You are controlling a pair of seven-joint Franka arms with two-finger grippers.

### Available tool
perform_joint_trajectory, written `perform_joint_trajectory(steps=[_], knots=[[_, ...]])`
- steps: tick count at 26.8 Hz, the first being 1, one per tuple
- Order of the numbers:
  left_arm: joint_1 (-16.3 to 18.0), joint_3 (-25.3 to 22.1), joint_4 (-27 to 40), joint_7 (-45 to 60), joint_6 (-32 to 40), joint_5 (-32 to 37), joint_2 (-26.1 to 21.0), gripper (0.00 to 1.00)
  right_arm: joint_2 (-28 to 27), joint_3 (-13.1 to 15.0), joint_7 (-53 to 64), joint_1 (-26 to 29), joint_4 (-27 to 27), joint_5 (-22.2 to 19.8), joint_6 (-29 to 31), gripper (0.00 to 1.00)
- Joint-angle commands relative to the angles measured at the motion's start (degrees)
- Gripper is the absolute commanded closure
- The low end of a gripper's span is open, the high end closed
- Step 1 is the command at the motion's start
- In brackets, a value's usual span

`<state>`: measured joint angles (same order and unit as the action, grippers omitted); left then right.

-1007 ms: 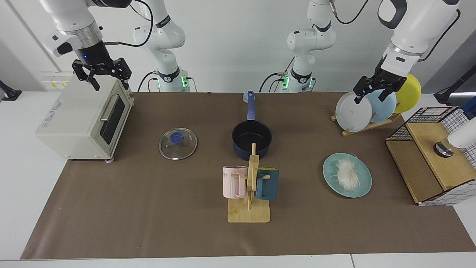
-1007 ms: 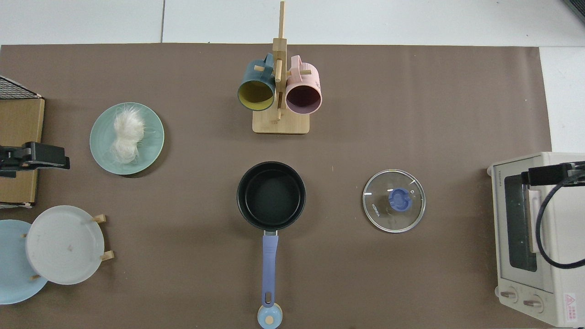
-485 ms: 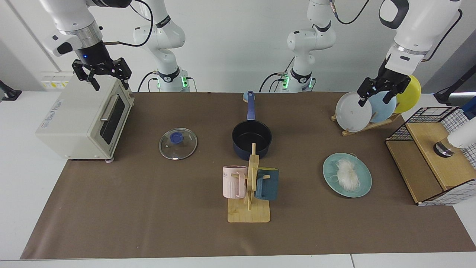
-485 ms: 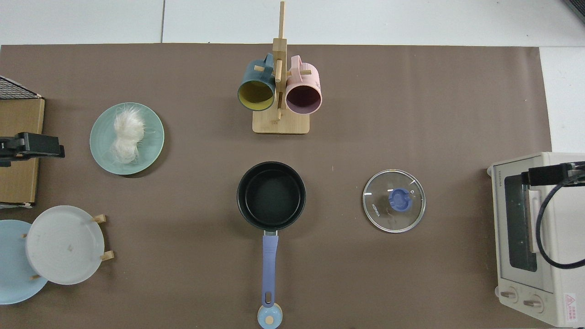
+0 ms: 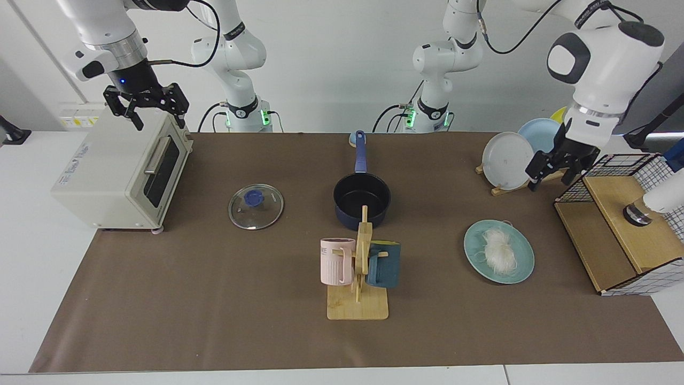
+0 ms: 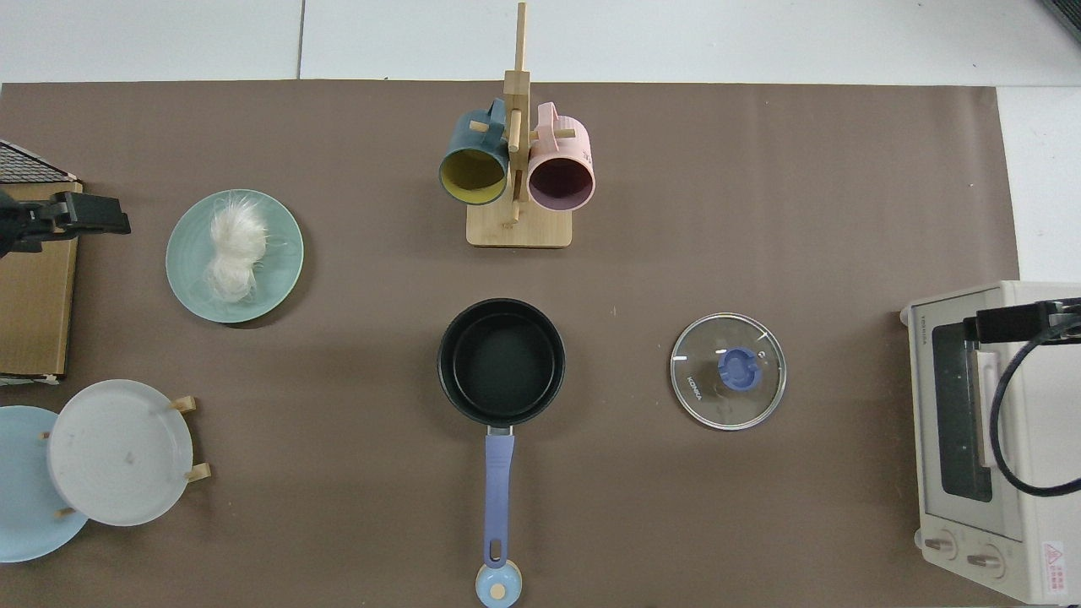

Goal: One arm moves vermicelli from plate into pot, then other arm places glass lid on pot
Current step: 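Grasp the vermicelli with the left gripper while the right gripper reaches the lid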

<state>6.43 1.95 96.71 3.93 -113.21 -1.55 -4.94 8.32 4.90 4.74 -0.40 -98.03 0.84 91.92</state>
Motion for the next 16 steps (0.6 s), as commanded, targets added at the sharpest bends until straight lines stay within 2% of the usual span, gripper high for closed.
perform_joint_trajectory(steps=[1, 5, 13, 16], knots=[[0.2, -0.2, -0.3, 1.4, -6.9, -0.6, -4.8, 0.00, 0.6, -0.1, 1.3, 0.1, -0.3, 0.2, -0.9, 0.00], [-0.1, -0.2, -0.5, 2.7, -8.3, -0.5, -8.1, 0.00, 0.6, -0.1, 1.3, 0.1, -0.3, 0.2, -0.9, 0.00], [-0.3, 0.3, -0.6, 12.0, -13.0, -0.3, -14.4, 0.00, 0.6, -0.1, 1.3, 0.1, -0.3, 0.2, -0.9, 0.00], [-0.8, 0.9, -2.0, 12.1, -13.7, -0.2, -18.3, 0.00, 0.6, -0.1, 1.3, 0.1, -0.3, 0.2, -0.9, 0.00]])
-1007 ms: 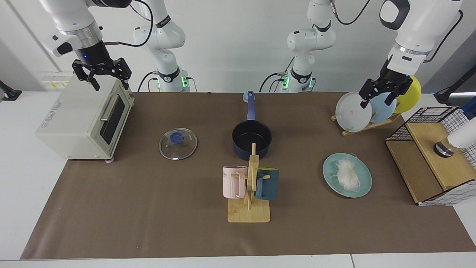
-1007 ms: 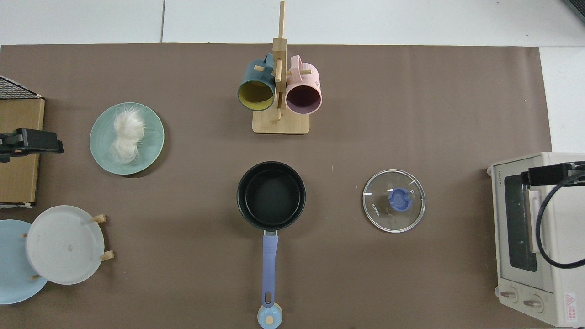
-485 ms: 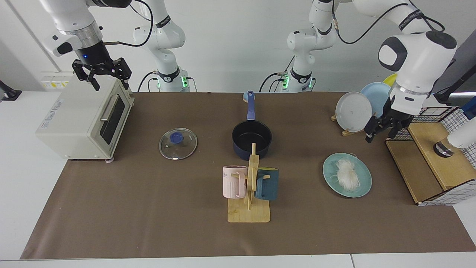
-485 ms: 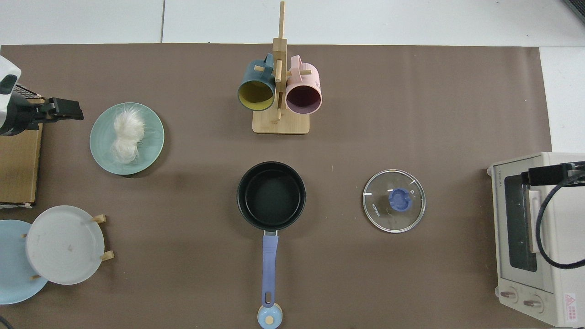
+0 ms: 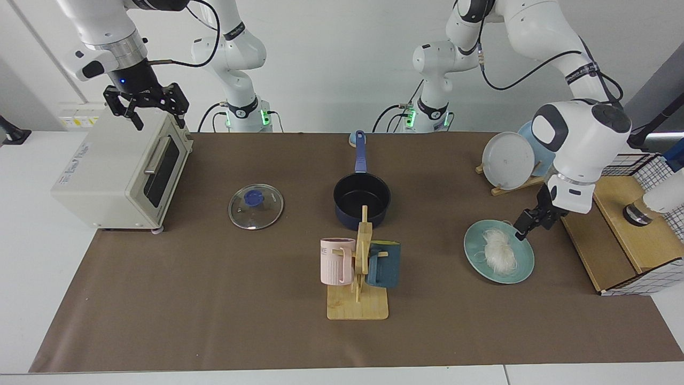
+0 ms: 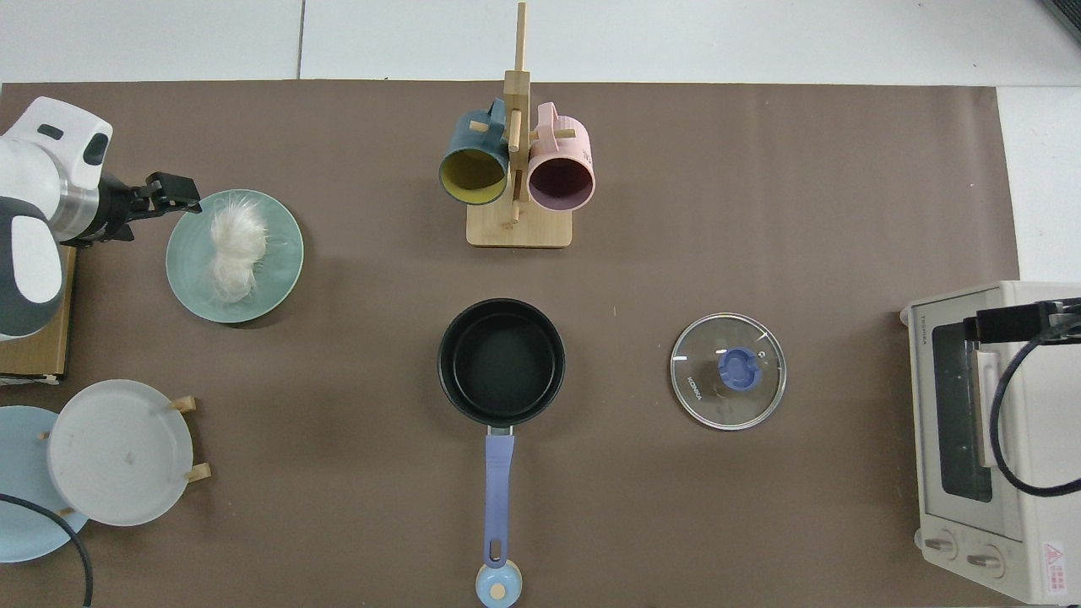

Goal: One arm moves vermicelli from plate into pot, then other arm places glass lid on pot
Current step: 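Grasp the vermicelli with the left gripper while the right gripper reaches the lid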

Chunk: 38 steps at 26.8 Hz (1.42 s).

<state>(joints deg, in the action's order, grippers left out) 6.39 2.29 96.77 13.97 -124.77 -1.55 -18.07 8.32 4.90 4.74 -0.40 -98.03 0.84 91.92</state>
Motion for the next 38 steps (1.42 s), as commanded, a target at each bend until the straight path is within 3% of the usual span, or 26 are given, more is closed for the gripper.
perform_joint_trajectory(steps=[1, 6, 15, 18, 19, 20, 22, 28, 29, 32, 33, 38], knots=[[-1.2, 1.0, -2.5, 2.3, -2.5, -0.2, -6.3, 0.00, 0.6, -0.1, 1.3, 0.1, -0.3, 0.2, -0.9, 0.00], [-1.7, 2.0, -2.3, 4.7, -4.1, -0.2, -7.7, 0.00, 0.6, -0.1, 1.3, 0.1, -0.3, 0.2, -0.9, 0.00], [-1.8, 2.0, -0.8, -1.4, -5.0, 0.0, -9.3, 0.01, 0.9, -0.2, 1.2, 0.0, -0.8, -0.3, -1.7, 0.00], [-1.9, 2.0, -0.7, -3.3, -5.1, 0.1, -9.8, 0.15, 0.9, -0.5, 1.2, 0.0, -1.7, -0.3, -1.0, 0.00], [-1.9, 2.0, -0.7, -4.0, -5.4, 0.1, -10.7, 0.16, 0.8, -0.5, 1.0, -0.1, -2.2, -0.3, -0.8, 0.00], [-2.2, 2.0, -0.7, -4.3, -6.0, 0.3, -11.2, 0.14, 0.7, -0.5, 0.9, -0.7, -2.8, -0.3, -0.5, 0.00], [-2.3, 2.0, -0.7, -4.4, -7.2, 0.9, -11.9, 0.00, 0.2, -0.5, 0.4, -1.5, -4.1, -0.3, 1.5, 0.00], [-2.2, 2.0, -0.7, -4.5, -6.9, 1.4, -11.9, 0.01, -2.4, -1.9, -2.0, -1.5, -7.7, -0.3, 9.4, 0.00], [-2.2, 2.0, -0.7, -4.5, -6.6, 1.4, -11.9, 0.05, -3.1, -2.2, -2.4, -1.5, -7.6, -0.2, 10.0, 0.00], [-2.1, 2.0, -1.1, -4.4, -5.3, 1.5, -11.9, 0.56, -5.1, -4.1, -4.1, -1.6, -7.6, 0.1, 12.6, 0.00], [-2.1, 2.0, -1.3, -4.4, -4.5, 1.5, -12.0, 0.64, -5.8, -4.9, -5.2, -1.7, -7.6, 0.2, 13.1, 0.00], [-2.0, 2.0, -3.2, -4.4, -2.9, 3.3, -11.9, 0.65, -9.6, -8.3, -12.6, -2.0, -7.6, 0.2, 17.5, 0.00]])
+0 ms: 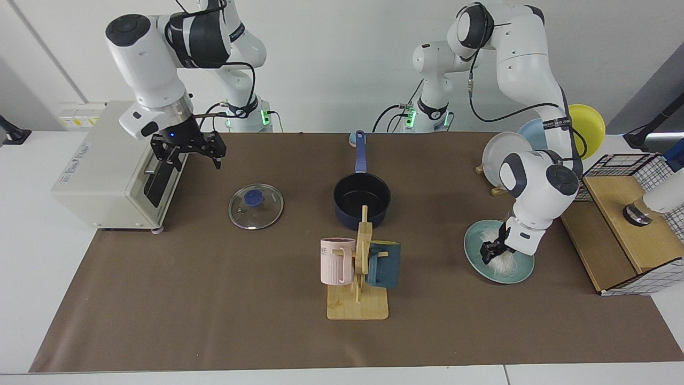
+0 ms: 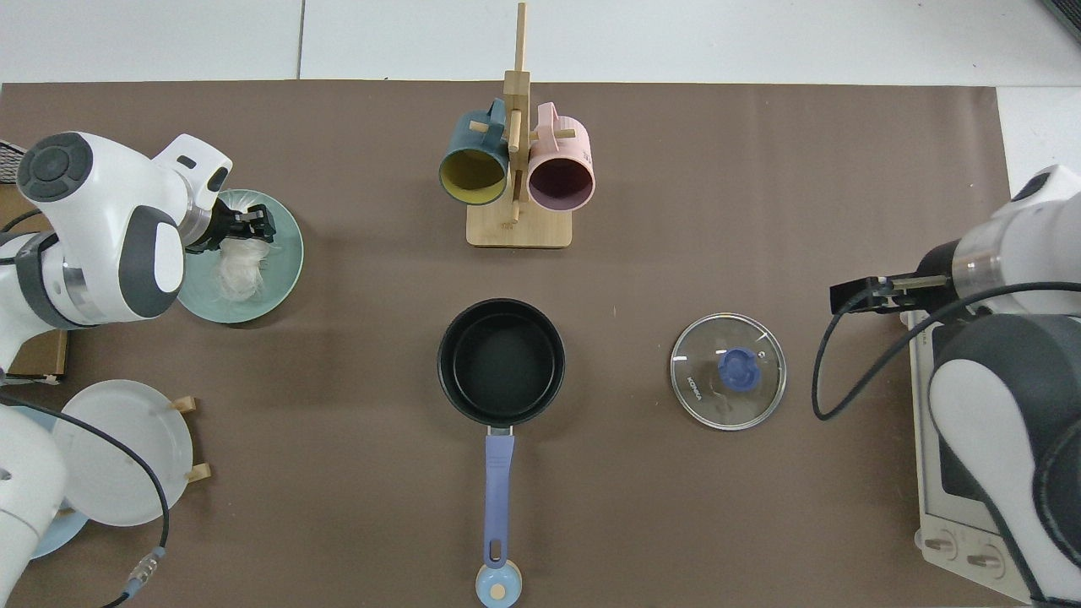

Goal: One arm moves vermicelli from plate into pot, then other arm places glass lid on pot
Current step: 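Grasp the vermicelli with the left gripper while the right gripper reaches the lid, then carry the vermicelli over the black pot with the left gripper and release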

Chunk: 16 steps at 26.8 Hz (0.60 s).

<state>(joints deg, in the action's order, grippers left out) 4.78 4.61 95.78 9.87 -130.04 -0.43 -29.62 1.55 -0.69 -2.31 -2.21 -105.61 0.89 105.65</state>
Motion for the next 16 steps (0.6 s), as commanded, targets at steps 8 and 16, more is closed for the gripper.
perform_joint_trajectory(steps=[8, 16], knots=[[-0.5, 1.4, -8.1, 0.6, 10.5, 2.4, 0.3, 0.92, -8.0, -5.9, -10.5, -0.3, -0.3, 0.0, 8.7, 0.00], [-0.7, 9.5, -7.9, 8.3, 15.4, 2.4, 7.9, 0.95, -10.3, -6.3, -11.4, -2.0, -7.3, -1.0, 17.1, 0.00]])
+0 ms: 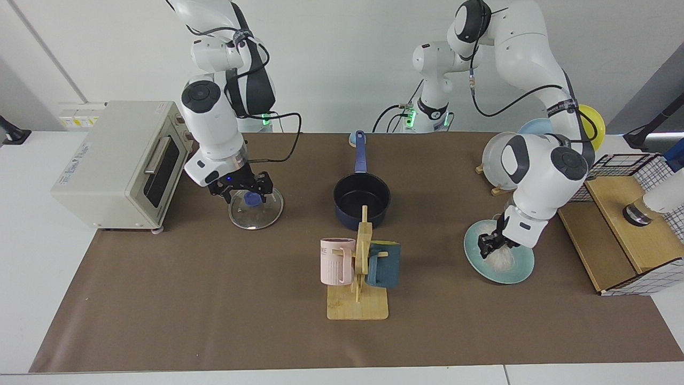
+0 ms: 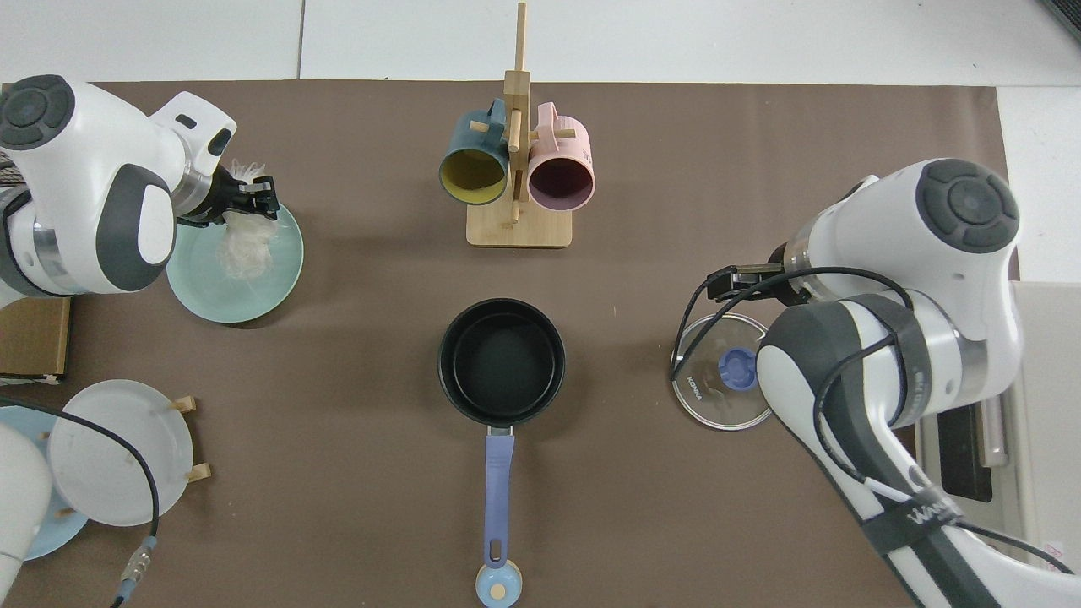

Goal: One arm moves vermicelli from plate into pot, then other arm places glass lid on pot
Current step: 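Carry the vermicelli over the black pot with the left gripper and release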

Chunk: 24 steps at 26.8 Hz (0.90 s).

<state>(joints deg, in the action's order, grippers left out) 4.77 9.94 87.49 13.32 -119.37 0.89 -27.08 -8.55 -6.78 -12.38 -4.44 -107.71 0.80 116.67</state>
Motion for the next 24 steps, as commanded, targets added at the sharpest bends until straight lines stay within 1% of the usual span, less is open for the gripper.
perform_joint_trajectory(steps=[1, 4, 8, 12, 14, 18, 21, 24], knots=[[-0.7, 5.6, 0.5, 5.8, 5.8, 1.0, 6.1, 0.95, -0.2, -0.2, -1.3, 0.1, -6.4, -0.9, 7.2, 0.00], [-0.7, 9.8, 0.8, 8.7, 7.7, 1.0, 7.6, 0.96, -0.4, -0.2, -1.4, 0.0, -9.4, -1.0, 9.0, 0.00], [-0.8, 15.6, 1.6, 12.9, 9.0, 1.0, 7.8, 0.96, -0.8, -0.2, -1.2, 0.1, -13.4, -1.9, 13.1, 0.00], [-0.8, 20.9, 5.0, 16.3, 8.7, 1.0, 9.2, 0.96, -0.4, -0.2, -1.3, 0.0, -15.6, -2.2, 13.7, 0.00], [-0.8, 23.2, 7.9, 17.7, 7.9, 1.0, 11.0, 0.96, -0.2, -0.2, -1.3, 0.0, -15.9, -2.2, 13.6, 0.00], [-0.9, 26.1, 15.1, 19.1, 3.7, 1.0, 14.2, 0.96, 0.4, -0.2, -1.2, 0.0, -17.4, -2.3, 13.2, 0.00], [-0.8, 27.7, 18.0, 20.2, 0.6, 0.6, 14.2, 0.96, 0.7, -0.2, -1.2, -0.3, -18.3, -2.3, 13.4, 0.00], [-1.1, 28.2, 19.9, 20.3, -1.6, 0.5, 14.1, 0.96, 0.7, -0.2, -1.2, -0.3, -18.4, -2.3, 13.1, 0.00]])
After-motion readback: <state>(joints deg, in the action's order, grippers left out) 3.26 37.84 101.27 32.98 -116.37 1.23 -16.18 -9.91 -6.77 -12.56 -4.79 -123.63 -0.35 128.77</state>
